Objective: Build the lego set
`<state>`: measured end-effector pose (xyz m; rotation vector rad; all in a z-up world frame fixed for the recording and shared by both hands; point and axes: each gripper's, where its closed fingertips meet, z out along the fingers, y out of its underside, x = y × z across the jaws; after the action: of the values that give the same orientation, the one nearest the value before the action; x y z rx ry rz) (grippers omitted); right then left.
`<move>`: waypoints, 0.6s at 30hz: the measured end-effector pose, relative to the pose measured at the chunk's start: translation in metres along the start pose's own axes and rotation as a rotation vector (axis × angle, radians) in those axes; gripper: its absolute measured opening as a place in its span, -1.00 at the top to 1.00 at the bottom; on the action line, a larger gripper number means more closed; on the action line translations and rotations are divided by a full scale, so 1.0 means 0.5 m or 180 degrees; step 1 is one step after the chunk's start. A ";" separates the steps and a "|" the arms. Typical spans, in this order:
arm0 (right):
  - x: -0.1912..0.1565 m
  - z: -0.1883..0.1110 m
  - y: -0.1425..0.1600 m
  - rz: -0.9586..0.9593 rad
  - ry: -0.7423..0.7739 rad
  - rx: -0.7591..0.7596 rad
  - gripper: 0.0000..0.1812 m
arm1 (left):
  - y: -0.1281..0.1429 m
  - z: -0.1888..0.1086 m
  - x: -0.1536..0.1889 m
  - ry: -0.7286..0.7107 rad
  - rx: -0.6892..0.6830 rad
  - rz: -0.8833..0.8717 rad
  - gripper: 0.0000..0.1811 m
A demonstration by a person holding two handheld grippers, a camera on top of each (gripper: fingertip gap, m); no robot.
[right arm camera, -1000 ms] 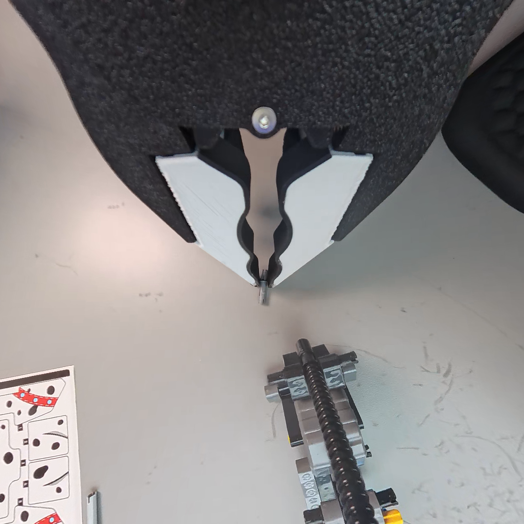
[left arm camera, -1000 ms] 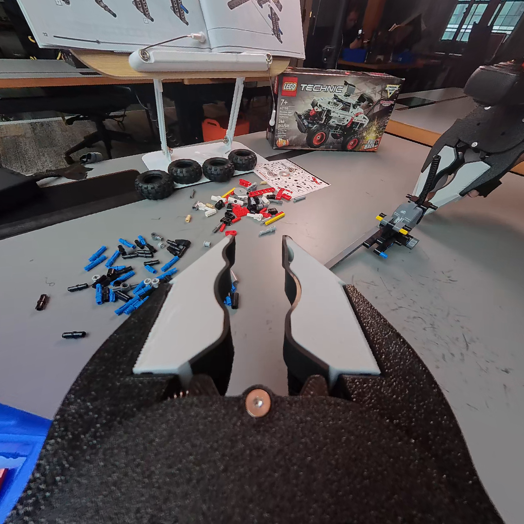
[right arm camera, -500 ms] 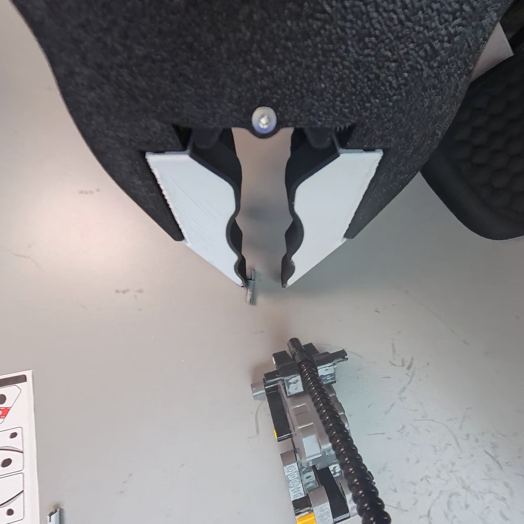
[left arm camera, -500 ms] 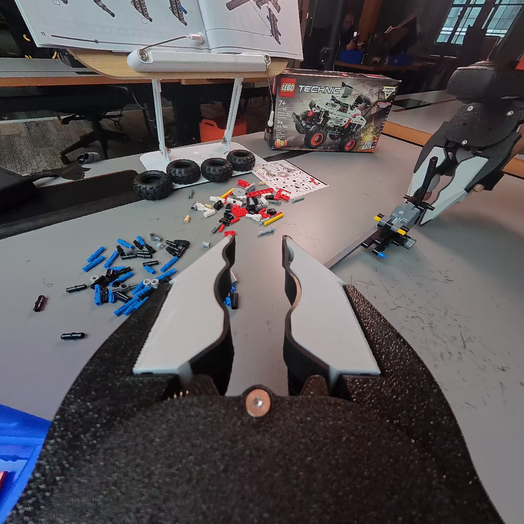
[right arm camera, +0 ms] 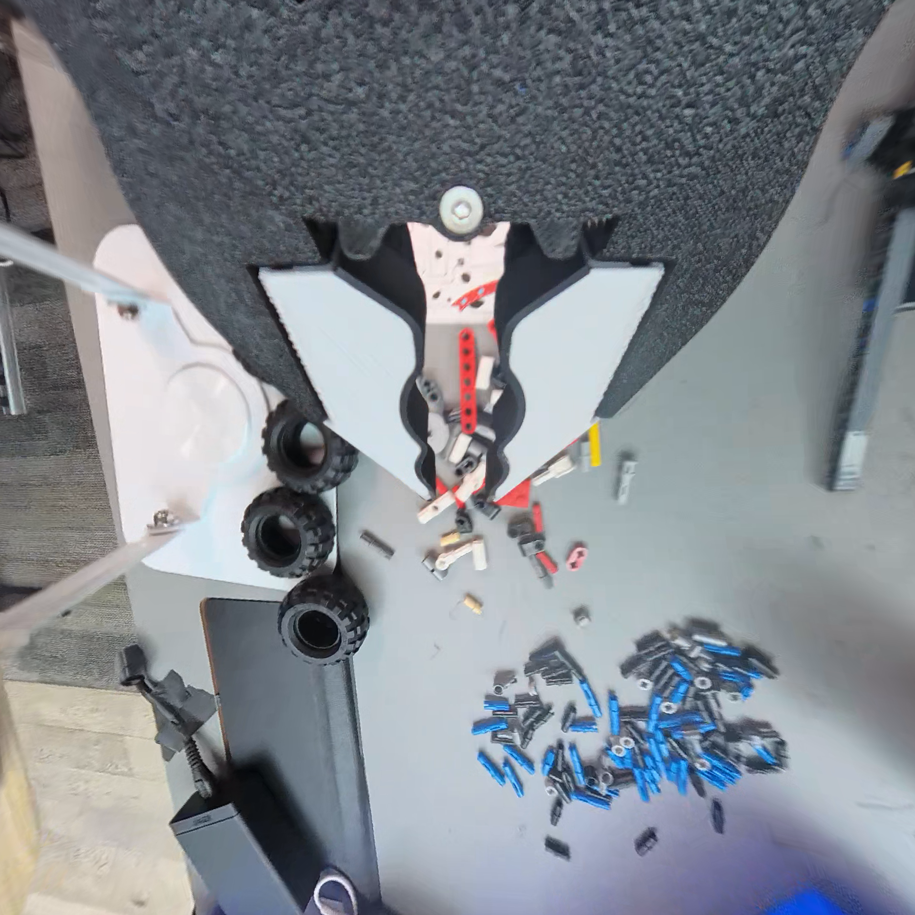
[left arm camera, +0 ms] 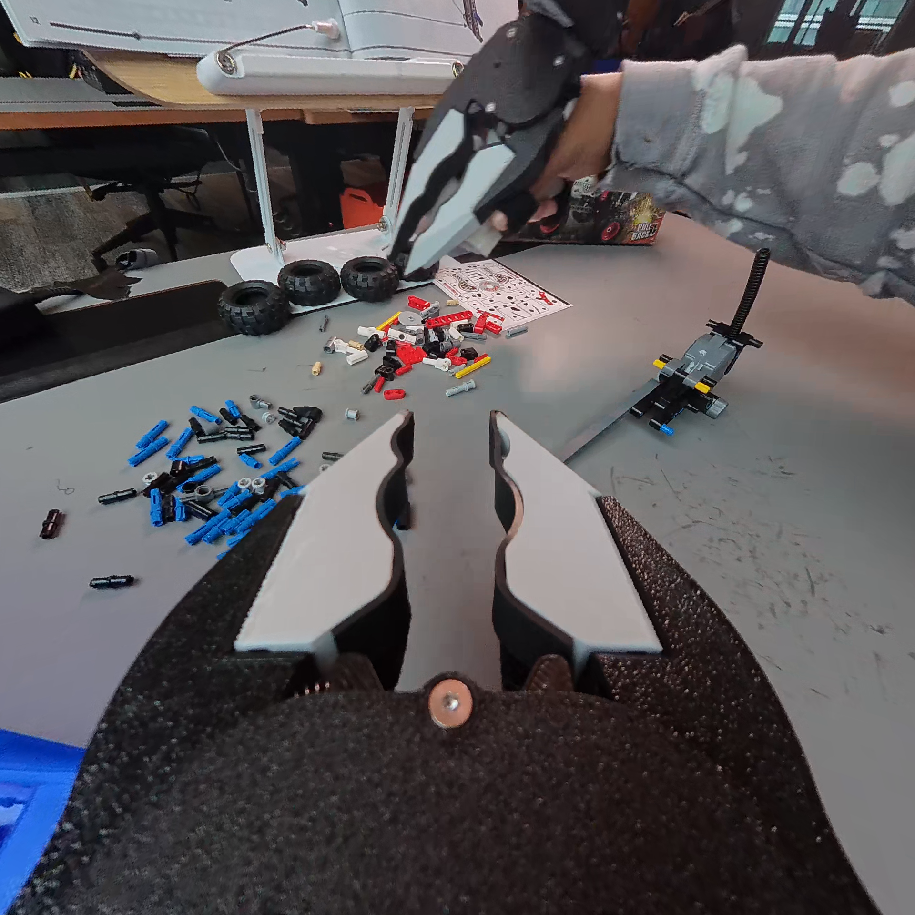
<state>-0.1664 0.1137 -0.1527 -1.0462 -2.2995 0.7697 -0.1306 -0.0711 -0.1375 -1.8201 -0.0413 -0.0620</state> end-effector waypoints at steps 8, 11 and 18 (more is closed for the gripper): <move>0.096 0.182 0.018 -0.0518 -0.0297 -0.0892 0.78 | 0.013 0.009 0.006 -0.0002 -0.0096 0.0113 0.66; 0.094 0.195 0.024 -0.0524 -0.0441 -0.1075 0.83 | 0.011 0.008 0.006 0.0016 -0.0075 0.0098 0.66; 0.081 0.195 0.029 -0.0325 -0.0731 -0.1407 0.95 | 0.013 0.010 0.008 0.0046 -0.0095 0.0101 0.66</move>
<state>-0.2444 0.1258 -0.2240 -1.0534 -2.7782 0.3597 -0.1260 -0.0677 -0.1447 -1.8494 -0.0013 -0.0536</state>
